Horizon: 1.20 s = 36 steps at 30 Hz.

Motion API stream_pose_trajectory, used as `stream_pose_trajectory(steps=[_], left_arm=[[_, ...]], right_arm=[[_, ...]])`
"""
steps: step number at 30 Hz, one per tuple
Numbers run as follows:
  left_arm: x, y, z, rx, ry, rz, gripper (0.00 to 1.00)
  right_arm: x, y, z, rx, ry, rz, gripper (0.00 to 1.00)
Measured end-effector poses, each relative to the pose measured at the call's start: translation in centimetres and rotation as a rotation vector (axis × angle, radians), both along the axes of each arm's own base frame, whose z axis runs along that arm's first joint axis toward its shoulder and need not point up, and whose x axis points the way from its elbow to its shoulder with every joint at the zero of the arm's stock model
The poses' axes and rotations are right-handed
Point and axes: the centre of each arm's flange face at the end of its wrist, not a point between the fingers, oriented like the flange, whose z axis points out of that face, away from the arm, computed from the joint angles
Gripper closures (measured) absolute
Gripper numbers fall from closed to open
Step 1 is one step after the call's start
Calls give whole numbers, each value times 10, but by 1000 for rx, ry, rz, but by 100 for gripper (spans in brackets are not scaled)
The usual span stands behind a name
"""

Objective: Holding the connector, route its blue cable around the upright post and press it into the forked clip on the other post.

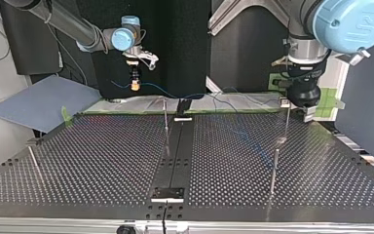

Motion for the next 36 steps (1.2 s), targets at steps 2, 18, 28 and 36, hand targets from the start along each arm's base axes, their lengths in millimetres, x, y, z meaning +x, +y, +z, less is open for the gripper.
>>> stream_pose_trajectory(steps=[2, 18, 28, 36], left_arm=[[0, 0, 0, -2, -1, 0, 0], [0, -2, 0, -7, -3, -9, 0], [4, -7, 4, 37, -45, -42, 0], [7, -8, -7, 102, -54, -34, 0]], right_arm=[[0, 0, 0, 0, 0, 1, 100], [0, 0, 0, 1, 0, 1, 100], [0, 0, 0, 3, 1, 1, 100], [0, 0, 0, 3, 0, 1, 100]])
